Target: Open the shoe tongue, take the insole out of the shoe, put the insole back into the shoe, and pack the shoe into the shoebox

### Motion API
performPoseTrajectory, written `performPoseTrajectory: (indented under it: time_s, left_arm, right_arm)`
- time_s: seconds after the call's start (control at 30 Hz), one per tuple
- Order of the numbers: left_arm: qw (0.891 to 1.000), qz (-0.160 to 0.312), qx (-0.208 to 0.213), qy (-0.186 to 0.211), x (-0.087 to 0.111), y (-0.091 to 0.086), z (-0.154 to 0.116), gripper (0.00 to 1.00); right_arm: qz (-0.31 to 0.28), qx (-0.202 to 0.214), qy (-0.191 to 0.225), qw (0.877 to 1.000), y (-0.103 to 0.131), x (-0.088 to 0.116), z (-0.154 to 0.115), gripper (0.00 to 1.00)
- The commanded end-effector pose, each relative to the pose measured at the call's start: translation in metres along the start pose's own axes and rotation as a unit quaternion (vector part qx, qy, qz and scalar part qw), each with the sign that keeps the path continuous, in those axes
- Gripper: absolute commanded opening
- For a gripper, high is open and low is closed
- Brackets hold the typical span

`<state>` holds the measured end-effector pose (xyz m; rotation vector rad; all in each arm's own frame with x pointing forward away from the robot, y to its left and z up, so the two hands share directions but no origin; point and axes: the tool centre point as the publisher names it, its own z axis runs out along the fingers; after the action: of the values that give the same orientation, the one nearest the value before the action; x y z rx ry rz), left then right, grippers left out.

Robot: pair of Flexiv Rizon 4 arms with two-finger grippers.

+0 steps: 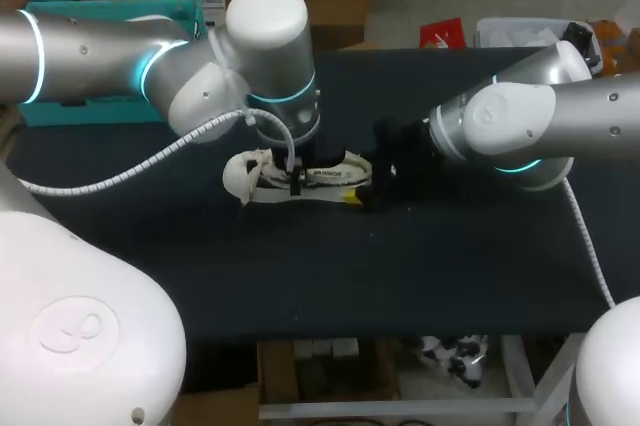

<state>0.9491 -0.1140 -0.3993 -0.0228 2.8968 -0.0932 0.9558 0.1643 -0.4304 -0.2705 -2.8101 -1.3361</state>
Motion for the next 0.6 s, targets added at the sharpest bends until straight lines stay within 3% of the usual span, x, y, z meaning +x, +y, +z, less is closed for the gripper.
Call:
performPoseTrajectory:
  time_s: [0.03, 0.27, 0.4, 0.6]
  left_arm:
    - [1.000, 0.000, -0.002, -0.027, -0.021, 0.007, 0.061, 0.05]
    - [0.999, 0.009, -0.004, -0.050, -0.042, 0.006, 0.073, 0.07]
    - [0.998, 0.012, -0.002, -0.062, -0.051, 0.003, 0.077, 0.00]
    - [0.998, 0.013, 0.008, -0.067, -0.061, 0.001, 0.065, 0.00]
  right_arm:
    - [-0.001, -0.001, 0.002, 1.000, -0.004, 0.001, 0.003, 0.00]
    - [-0.001, -0.001, 0.002, 1.000, -0.004, 0.001, 0.003, 0.00]
    - [-0.001, -0.001, 0.002, 1.000, -0.004, 0.001, 0.003, 0.00]
    - [-0.001, -0.001, 0.002, 1.000, -0.004, 0.001, 0.003, 0.00]
